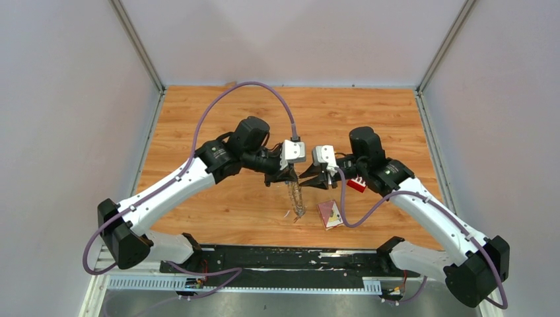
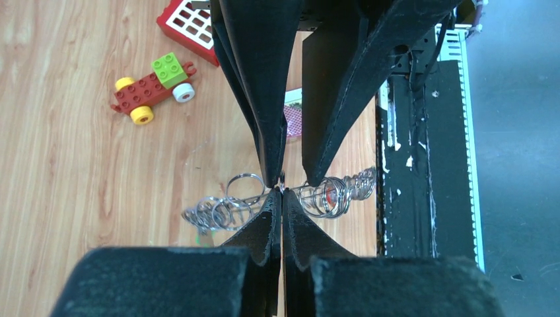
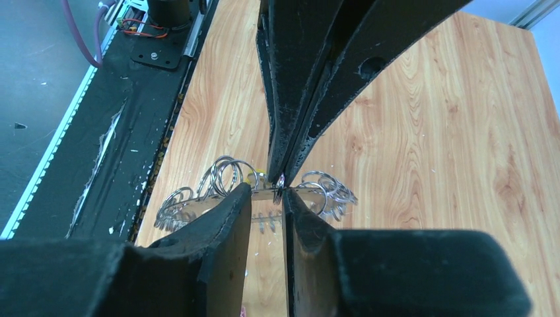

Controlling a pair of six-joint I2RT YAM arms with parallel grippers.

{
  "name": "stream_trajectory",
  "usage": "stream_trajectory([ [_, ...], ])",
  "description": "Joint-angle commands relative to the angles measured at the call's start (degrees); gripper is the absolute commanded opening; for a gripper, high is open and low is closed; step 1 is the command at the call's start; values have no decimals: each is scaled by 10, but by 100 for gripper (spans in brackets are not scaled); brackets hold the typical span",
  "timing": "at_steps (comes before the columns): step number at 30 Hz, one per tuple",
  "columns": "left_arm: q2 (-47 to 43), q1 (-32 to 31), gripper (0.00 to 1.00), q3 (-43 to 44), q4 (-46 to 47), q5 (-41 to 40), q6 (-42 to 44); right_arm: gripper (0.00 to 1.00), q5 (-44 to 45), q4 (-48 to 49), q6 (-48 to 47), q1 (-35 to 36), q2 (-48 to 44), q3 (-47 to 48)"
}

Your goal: Put the keys on the keyring

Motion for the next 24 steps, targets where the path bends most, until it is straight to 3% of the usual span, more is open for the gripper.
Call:
stream_trajectory([
  [1, 1, -10, 0, 27, 18, 1, -9, 21, -12, 20, 13, 7, 6, 14],
  [7, -3, -13, 0, 15, 36, -2, -12, 1, -9, 30, 26, 7, 2, 12],
  [10, -14, -13, 0, -2, 57, -6, -11, 0, -2, 38, 35, 7, -4, 8],
  [19, -89, -4, 42, -72, 129, -2, 25, 0, -28, 69, 88, -11, -9, 16],
  [24, -102, 33, 47, -100, 157, 43, 29, 0, -59, 83, 111, -22, -12, 22],
])
